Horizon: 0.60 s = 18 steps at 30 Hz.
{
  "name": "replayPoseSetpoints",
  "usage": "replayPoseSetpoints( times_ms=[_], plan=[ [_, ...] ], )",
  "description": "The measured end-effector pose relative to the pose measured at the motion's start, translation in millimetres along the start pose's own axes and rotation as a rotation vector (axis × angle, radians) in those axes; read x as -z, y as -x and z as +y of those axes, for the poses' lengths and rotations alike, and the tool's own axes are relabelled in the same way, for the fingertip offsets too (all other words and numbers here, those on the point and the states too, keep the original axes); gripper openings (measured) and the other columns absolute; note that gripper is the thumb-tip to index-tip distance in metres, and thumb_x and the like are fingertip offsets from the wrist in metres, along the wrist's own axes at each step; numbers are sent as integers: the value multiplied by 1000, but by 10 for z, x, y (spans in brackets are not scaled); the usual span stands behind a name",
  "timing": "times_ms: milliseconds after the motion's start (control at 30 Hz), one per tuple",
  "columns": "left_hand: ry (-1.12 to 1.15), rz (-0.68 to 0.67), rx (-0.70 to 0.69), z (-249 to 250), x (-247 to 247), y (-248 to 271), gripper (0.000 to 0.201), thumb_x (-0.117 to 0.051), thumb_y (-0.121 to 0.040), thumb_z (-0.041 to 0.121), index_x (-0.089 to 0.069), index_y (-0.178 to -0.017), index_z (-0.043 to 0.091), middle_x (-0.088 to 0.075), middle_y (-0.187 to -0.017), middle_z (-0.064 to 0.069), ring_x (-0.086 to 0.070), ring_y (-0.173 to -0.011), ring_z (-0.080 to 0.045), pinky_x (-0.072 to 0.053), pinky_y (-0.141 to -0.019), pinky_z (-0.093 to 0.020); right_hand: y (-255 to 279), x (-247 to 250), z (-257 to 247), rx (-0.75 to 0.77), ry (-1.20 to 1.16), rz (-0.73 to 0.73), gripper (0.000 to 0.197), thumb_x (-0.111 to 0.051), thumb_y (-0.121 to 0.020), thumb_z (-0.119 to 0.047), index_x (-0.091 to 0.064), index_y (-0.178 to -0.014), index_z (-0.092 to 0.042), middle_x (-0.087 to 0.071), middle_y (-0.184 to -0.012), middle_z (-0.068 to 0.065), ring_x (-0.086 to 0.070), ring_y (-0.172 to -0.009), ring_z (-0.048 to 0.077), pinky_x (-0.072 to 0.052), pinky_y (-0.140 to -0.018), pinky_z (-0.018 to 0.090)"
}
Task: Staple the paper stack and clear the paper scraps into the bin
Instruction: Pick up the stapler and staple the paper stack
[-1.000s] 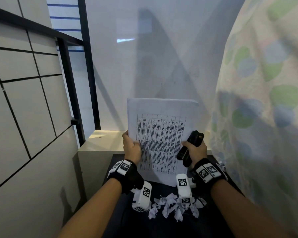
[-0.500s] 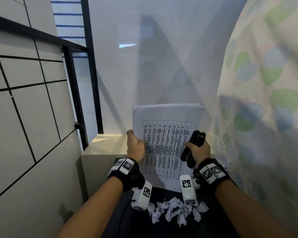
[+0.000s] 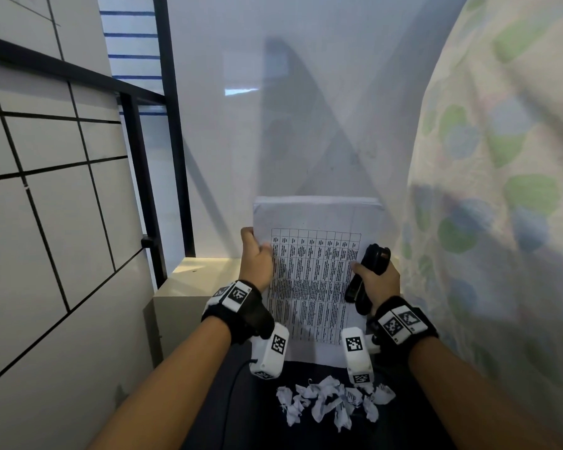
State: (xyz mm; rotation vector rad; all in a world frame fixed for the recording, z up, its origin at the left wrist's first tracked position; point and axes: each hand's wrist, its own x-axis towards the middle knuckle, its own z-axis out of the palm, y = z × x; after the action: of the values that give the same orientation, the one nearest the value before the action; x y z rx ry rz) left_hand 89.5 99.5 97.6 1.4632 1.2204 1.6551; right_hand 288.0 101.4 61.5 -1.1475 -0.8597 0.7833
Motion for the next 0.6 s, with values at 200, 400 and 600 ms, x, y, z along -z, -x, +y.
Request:
replayPoseSetpoints(
  times_ms=[200,400,600],
  plan=[
    [-17,-40,39,-76,0,23,11,-31,-99,11,-33,-110,13,-52,-110,-7,-50,-99,-22,-42,-83,-29,2,-19,-31,-10,-9,2,25,-70,-78,-7,-51,-71,-21,-53,-73,-1,-53,-82,25,-47,-81,37],
    [-4,-40,12,-59,-23,49,29,-30,-100,10,-28,-128,4,-49,-113,-8,-49,-103,-21,-38,-88,-28,65,18,94,-43,9,18,20,-70,-80,-9,-54,-92,-9,-58,-88,10,-54,-87,26,-44,-84,34],
    [-19,-35,12,-49,-25,68,30,-30,-100,10,-28,-130,5,-50,-112,-6,-50,-103,-22,-42,-80,-25,81,23,143,-49,26,27,17,-70,-80,-11,-55,-89,-7,-54,-72,0,-54,-84,25,-43,-79,32]
  ],
)
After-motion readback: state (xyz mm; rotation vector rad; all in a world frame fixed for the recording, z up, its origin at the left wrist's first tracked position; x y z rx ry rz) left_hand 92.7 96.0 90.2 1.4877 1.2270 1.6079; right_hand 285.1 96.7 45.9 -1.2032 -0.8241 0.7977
